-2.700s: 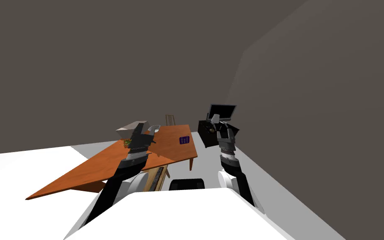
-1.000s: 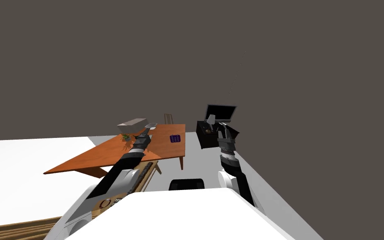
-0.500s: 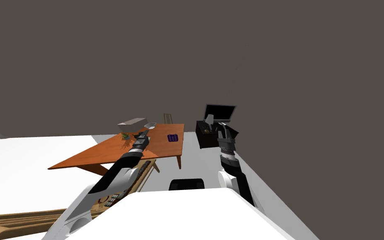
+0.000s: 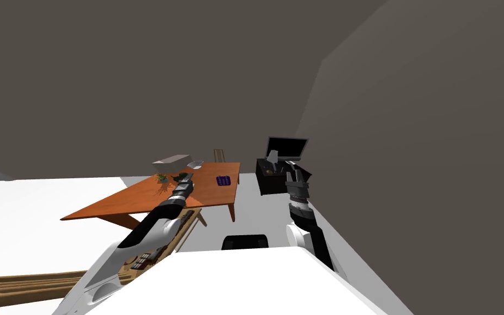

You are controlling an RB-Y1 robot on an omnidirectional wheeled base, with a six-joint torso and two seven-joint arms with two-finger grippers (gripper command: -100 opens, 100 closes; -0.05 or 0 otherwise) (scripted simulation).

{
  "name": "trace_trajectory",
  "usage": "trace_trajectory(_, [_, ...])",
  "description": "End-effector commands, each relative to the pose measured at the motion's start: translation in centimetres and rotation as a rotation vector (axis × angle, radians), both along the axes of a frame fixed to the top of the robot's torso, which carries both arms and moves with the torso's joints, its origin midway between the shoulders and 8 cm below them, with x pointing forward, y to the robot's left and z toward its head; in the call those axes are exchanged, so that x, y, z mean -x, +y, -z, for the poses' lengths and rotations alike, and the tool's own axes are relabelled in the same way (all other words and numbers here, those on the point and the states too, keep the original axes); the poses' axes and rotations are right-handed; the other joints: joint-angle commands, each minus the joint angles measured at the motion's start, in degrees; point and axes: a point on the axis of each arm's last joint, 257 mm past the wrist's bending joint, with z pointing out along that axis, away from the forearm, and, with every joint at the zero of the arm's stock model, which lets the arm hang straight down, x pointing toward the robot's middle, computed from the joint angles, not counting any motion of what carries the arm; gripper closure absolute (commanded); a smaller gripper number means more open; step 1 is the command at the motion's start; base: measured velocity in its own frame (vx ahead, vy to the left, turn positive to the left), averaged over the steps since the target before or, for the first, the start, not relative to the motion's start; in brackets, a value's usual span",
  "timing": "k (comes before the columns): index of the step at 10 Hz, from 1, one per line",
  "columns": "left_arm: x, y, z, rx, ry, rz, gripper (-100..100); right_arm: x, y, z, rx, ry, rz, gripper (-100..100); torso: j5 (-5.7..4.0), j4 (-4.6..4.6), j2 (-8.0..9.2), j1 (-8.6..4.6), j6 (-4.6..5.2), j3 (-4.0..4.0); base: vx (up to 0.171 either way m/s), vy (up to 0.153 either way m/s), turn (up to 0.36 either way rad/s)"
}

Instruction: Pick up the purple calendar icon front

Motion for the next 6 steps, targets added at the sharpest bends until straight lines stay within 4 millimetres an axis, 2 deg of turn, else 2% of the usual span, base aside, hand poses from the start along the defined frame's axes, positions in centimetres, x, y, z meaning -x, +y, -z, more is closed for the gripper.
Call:
trace_trajectory(1, [0.0, 0.6, 0.9, 0.011, 0.03, -0.014, -100, 0.0, 0.0, 0.0, 0.0, 0.0, 0.0, 0, 0.0, 0.0, 0.0, 0.0, 0.0, 0.0, 0.005, -0.093, 0.009])
trace_trajectory(2, [0.1, 1.6, 2.1, 0.025, 0.069, -0.036, -100, 0.0, 0.0, 0.0, 0.0, 0.0, 0.0, 0, 0.01, 0.0, -0.01, 0.08, 0.0, -0.01, 0.014, -0.088, -0.014])
trace_trajectory(3, [0.1, 1.6, 2.2, 0.027, 0.072, -0.037, -100, 0.0, 0.0, 0.0, 0.0, 0.0, 0.0, 0, 0.02, -0.01, -0.05, 0.11, 0.0, -0.03, 0.013, -0.074, -0.003])
trace_trajectory(6, [0.4, 3.4, 4.6, 0.057, 0.151, -0.077, -100, 0.0, 0.0, 0.0, 0.0, 0.0, 0.0, 0, 0.03, -0.02, -0.07, 0.17, 0.0, -0.04, 0.017, -0.08, -0.029])
